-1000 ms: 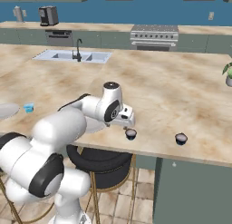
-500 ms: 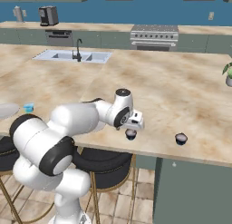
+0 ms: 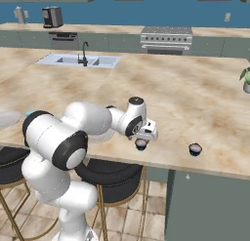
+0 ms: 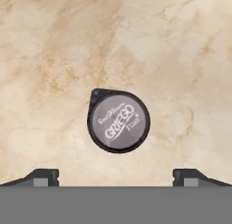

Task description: Place two yogurt containers on each plate.

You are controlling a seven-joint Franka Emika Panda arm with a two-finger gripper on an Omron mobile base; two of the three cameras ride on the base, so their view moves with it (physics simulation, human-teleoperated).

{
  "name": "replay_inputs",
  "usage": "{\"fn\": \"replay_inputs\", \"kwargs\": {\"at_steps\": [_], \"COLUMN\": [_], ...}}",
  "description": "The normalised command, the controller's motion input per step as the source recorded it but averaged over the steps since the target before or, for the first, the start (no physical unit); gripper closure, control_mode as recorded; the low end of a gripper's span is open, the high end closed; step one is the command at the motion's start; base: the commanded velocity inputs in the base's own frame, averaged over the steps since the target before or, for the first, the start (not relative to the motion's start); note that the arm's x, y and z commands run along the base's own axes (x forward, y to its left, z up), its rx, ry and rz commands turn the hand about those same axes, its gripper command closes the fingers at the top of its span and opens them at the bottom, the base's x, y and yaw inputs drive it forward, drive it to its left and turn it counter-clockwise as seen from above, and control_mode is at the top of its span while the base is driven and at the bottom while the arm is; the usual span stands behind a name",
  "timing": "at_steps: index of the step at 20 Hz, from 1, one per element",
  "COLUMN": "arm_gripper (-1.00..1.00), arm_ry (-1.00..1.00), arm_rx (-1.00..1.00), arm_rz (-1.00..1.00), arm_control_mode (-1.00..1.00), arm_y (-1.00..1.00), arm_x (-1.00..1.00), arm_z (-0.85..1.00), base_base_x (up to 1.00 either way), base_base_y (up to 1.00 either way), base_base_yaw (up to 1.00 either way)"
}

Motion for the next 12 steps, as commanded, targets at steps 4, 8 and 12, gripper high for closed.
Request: {"fn": "replay_inputs", "kwargs": {"at_steps": [4, 8, 12], "arm_gripper": [-1.0, -1.0, -1.0], "arm_ry": [0.0, 0.0, 0.05], "arm_rx": [0.0, 0.0, 0.0], "arm_rz": [0.0, 0.0, 0.0], "arm_control_mode": [-1.0, -1.0, -1.0], "arm_y": [0.02, 0.0, 0.0], "arm_x": [0.23, 0.21, 0.13], "arm_z": [-0.23, -0.2, -0.21], "base_base_x": [0.0, 0.0, 0.0], "base_base_y": [0.0, 0.0, 0.0], "base_base_yaw": [0.0, 0.0, 0.0]}}
